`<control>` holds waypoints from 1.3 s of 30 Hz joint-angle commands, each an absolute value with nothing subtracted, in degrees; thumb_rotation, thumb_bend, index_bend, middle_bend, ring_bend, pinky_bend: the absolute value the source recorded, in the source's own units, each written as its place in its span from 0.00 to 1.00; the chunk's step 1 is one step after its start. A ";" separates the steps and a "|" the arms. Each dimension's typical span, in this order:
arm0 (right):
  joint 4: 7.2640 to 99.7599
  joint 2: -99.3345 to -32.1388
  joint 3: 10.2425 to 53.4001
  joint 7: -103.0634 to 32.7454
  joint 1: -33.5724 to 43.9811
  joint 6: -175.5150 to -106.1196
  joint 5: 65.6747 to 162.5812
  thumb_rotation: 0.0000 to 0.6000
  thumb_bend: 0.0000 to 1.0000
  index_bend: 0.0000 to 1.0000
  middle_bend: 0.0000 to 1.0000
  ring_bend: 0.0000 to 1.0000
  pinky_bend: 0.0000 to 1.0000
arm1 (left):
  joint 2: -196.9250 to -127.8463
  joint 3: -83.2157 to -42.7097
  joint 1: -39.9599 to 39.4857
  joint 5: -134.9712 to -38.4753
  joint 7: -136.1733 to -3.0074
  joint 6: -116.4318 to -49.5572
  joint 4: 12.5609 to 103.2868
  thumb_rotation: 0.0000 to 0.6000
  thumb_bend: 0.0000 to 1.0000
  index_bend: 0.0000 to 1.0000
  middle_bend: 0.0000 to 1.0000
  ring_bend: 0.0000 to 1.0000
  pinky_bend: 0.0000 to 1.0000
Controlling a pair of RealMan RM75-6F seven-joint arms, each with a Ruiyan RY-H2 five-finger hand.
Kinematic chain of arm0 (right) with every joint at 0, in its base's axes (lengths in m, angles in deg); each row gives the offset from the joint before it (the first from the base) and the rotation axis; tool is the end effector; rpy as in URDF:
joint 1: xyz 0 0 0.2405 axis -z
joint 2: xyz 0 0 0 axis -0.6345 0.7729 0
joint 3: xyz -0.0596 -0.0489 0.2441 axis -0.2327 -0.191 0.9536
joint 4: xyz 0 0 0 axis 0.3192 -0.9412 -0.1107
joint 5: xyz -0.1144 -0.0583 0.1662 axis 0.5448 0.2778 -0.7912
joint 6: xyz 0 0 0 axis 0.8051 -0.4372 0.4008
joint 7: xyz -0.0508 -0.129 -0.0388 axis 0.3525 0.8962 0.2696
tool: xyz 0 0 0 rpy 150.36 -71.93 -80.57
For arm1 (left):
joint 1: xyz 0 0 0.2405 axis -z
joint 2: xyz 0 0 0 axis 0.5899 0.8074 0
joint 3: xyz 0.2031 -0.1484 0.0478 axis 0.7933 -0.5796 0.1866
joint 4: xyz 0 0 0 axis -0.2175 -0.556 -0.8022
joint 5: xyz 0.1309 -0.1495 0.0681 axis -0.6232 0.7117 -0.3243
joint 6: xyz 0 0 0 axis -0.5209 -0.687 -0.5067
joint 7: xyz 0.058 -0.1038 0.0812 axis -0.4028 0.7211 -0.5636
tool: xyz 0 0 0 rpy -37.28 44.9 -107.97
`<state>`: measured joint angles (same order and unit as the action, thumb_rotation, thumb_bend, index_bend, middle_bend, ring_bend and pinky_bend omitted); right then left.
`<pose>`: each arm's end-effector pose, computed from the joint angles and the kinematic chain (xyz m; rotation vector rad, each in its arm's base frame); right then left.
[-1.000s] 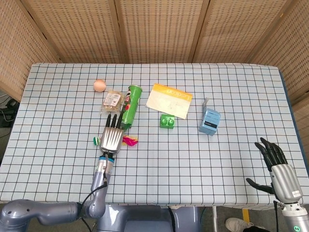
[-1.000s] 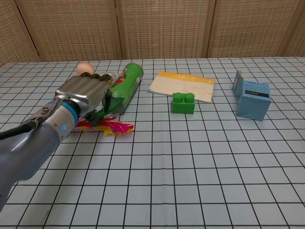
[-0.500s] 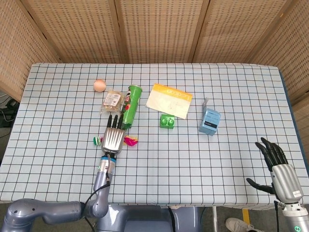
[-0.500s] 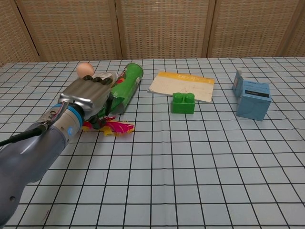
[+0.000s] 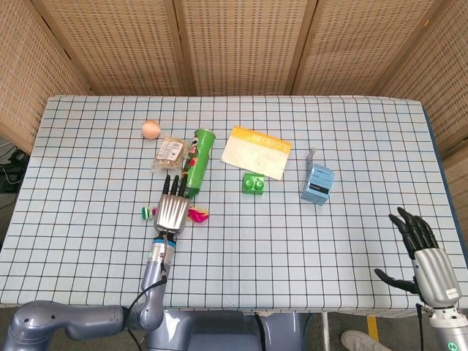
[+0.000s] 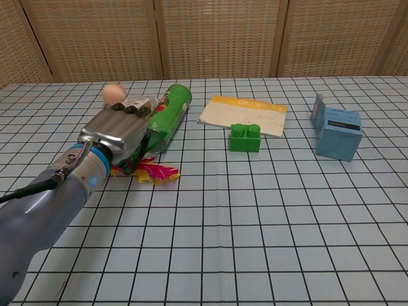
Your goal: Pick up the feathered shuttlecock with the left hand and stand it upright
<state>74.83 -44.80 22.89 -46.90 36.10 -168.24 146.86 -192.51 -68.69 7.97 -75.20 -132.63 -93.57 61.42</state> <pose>-0.2808 -0.1642 0.1658 1.3821 -0.9977 1.2211 -0.1045 0.3179 -0.0904 -1.6955 -0.6119 -0.5732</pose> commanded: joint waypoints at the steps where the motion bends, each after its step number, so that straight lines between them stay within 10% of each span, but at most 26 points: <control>1: 74.82 -44.75 22.94 -47.17 36.13 -168.38 146.84 1.00 0.07 0.09 0.00 0.00 0.07 | -192.07 -68.36 7.74 -75.61 -132.53 -93.94 61.70 1.00 0.52 0.62 0.00 0.00 0.00; 39: 75.31 -44.76 22.87 -45.80 36.63 -169.76 147.84 1.00 0.06 0.09 0.00 0.00 0.06 | -171.63 -65.25 0.11 -87.84 -122.43 -101.78 87.54 1.00 0.52 0.63 0.00 0.00 0.00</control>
<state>75.31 -44.73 22.88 -45.87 36.62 -169.76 147.80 -172.56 -65.84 0.89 -86.86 -123.53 -101.42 86.84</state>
